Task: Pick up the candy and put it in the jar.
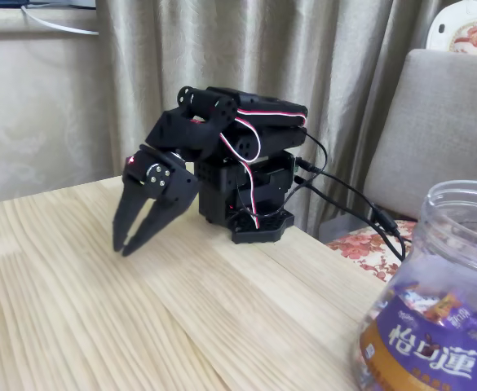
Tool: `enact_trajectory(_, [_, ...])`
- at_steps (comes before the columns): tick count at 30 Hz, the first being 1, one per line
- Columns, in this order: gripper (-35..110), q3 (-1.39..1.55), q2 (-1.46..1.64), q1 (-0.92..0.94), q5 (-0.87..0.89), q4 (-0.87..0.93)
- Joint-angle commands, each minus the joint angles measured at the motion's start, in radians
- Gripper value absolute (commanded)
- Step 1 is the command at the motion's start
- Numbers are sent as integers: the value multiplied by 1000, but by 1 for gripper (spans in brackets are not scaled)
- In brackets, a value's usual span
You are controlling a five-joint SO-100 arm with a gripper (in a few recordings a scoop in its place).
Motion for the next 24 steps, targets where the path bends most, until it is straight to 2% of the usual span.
enact_trajectory(1, [6, 21, 5, -23, -124, -94])
enact_trajectory(4, [0, 40, 5, 15, -287, -264])
enact_trajectory(7, [1, -5, 5, 44, -534, -314])
enact_trajectory(11, [0, -31, 5, 58, -604, -359])
enact_trajectory(16, [1, -146, -25, -32, -577, -195])
enact_trajectory(24, [0, -252, -100, -95, -453, -38])
